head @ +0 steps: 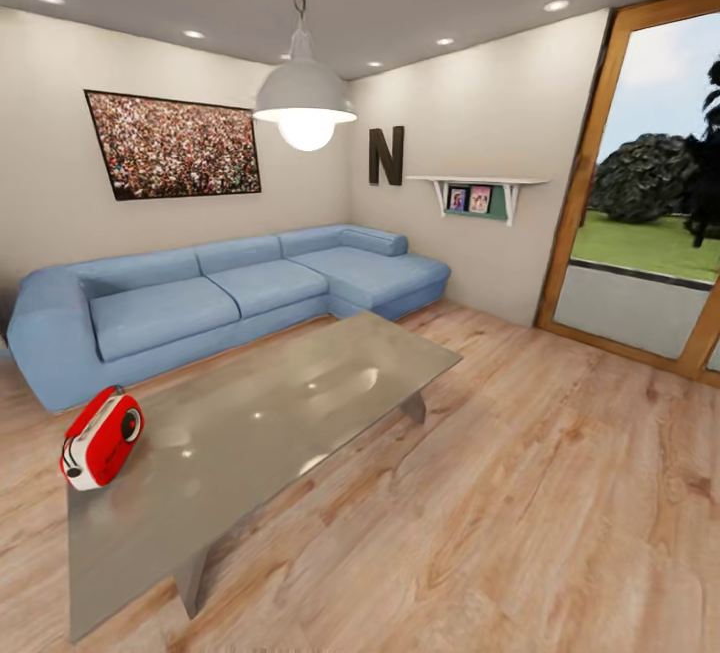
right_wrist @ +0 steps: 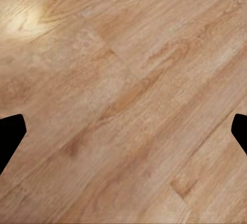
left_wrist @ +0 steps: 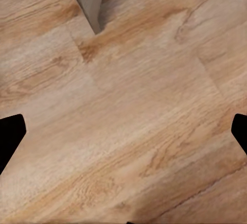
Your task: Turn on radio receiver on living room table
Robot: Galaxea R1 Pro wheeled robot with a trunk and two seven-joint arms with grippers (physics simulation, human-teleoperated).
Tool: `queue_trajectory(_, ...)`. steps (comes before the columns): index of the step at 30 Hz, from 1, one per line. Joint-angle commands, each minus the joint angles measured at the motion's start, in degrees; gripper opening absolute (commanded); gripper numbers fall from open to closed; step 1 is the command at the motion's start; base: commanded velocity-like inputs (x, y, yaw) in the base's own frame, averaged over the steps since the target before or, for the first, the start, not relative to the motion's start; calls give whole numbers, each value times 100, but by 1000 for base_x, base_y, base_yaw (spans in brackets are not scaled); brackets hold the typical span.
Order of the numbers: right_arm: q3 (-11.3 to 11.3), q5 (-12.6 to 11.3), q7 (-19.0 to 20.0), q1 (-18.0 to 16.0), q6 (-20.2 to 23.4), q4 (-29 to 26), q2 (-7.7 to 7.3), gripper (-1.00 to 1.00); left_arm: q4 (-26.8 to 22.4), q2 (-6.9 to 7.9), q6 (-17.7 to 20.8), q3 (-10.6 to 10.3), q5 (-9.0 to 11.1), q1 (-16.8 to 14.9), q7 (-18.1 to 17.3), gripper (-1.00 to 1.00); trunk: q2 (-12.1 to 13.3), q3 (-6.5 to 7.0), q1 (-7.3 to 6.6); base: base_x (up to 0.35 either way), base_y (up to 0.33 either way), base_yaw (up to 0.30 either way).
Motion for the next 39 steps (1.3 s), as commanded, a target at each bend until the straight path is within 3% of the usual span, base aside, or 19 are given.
queue_trajectory(1,-1,0,0,0,0,0,0,100,0,0,0,-1,0,1,1,100,0,0,0,0,262,300)
queue_trajectory(30,0,0,0,0,0,2,0,100,0,6,0,5,-1,1,2,100,0,0,0,1,268,300)
queue_trajectory(39,0,0,0,0,0,2,0,100,0,6,0,3,-1,2,-6,100,0,0,0,171,223,300)
